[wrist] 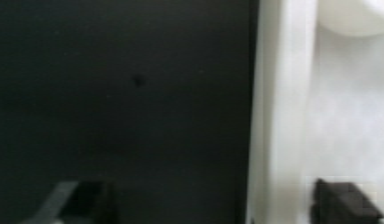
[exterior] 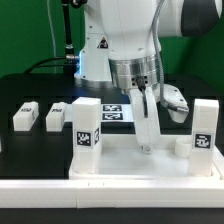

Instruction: Assemble desk

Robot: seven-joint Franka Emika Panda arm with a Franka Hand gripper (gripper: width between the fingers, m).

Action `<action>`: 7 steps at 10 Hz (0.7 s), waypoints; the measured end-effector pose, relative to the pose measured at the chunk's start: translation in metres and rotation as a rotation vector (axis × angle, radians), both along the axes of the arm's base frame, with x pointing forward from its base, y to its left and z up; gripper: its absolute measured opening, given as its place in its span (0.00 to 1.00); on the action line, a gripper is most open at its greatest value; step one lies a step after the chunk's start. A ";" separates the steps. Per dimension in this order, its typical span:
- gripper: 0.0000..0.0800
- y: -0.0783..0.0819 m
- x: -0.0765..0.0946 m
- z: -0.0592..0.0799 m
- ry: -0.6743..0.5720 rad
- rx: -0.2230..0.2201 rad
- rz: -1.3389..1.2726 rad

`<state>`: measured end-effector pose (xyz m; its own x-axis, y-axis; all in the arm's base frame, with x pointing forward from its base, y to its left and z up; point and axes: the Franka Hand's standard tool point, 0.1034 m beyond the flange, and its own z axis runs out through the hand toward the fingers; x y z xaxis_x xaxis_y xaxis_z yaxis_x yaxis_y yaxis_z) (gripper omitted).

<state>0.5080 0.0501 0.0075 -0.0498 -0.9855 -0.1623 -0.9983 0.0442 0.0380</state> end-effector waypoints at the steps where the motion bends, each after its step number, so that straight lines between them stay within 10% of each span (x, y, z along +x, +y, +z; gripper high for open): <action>1: 0.48 0.000 0.000 0.000 0.000 0.000 0.000; 4: 0.09 0.000 0.001 0.001 -0.004 -0.001 0.001; 7: 0.08 0.000 0.002 0.002 -0.010 -0.003 0.002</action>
Offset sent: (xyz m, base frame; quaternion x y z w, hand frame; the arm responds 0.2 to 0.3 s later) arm 0.0000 0.0000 0.0000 0.0000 0.0000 0.0000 1.0000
